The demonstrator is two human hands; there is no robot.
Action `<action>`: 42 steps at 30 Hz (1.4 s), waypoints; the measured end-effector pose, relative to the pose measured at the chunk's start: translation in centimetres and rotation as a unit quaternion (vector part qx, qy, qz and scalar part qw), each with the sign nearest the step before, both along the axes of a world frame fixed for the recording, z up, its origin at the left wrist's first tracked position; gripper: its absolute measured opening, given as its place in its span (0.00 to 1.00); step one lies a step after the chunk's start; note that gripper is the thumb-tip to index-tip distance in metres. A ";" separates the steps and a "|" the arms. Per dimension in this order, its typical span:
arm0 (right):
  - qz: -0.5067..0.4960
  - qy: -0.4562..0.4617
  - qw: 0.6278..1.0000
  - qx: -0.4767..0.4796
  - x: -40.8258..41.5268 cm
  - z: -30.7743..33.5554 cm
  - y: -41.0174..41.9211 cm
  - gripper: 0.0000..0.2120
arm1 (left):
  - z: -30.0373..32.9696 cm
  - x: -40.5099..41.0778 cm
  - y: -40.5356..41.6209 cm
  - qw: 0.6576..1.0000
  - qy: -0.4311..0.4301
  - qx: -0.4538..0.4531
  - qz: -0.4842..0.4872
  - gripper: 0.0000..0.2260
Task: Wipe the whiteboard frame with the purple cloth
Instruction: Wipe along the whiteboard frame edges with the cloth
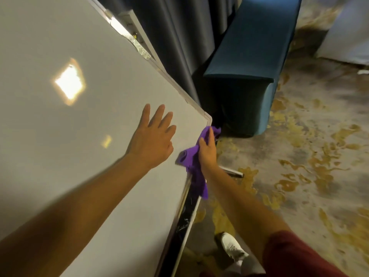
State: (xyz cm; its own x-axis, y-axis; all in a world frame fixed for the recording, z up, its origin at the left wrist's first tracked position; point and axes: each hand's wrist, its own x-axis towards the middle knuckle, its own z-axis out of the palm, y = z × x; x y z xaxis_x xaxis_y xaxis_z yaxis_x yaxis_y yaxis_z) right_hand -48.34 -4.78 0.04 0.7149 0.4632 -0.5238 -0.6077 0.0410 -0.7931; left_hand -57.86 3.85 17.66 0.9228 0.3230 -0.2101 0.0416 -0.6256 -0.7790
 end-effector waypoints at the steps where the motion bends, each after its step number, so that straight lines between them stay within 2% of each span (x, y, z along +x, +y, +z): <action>1: -0.003 -0.011 1.000 -0.012 1.7 0.3 0.4 0.26 | 0.2 -1.4 -0.5 1.000 0.005 -0.005 -0.002 0.33; 4: -0.007 -0.013 0.999 -0.030 4.1 0.7 0.9 0.27 | 0.4 -6.6 -2.1 1.000 0.008 -0.017 -0.012 0.33; 10: 0.015 0.013 1.000 -0.011 0.0 1.4 -0.8 0.25 | -0.5 -12.9 -3.3 0.999 -0.005 -0.030 -0.031 0.33; 14: 0.037 0.010 0.999 -0.003 -4.0 1.7 -2.5 0.25 | -1.7 -12.2 -2.8 0.999 -0.023 0.027 -0.024 0.34; 22: 0.058 0.040 0.997 0.034 -14.3 0.5 -7.7 0.24 | -1.7 -11.9 -4.5 0.997 -0.021 0.068 -0.033 0.34; 30: 0.095 0.052 0.994 0.033 -24.5 -0.9 -11.6 0.25 | -1.0 -10.0 -4.8 0.995 -0.054 0.063 -0.057 0.32; 36: 0.085 0.006 0.996 -0.004 -28.5 -1.0 -12.0 0.24 | -1.2 -11.1 -4.6 0.994 -0.069 0.059 -0.057 0.32; 39: 0.076 -0.013 0.997 -0.021 -29.3 -1.1 -11.9 0.24 | -0.4 -12.5 -6.2 0.995 -0.088 -0.029 -0.028 0.30; 42: 0.090 -0.068 0.992 -0.054 -28.6 -0.7 -11.2 0.25 | 0.6 -17.1 -8.6 0.987 -0.099 -0.115 -0.051 0.30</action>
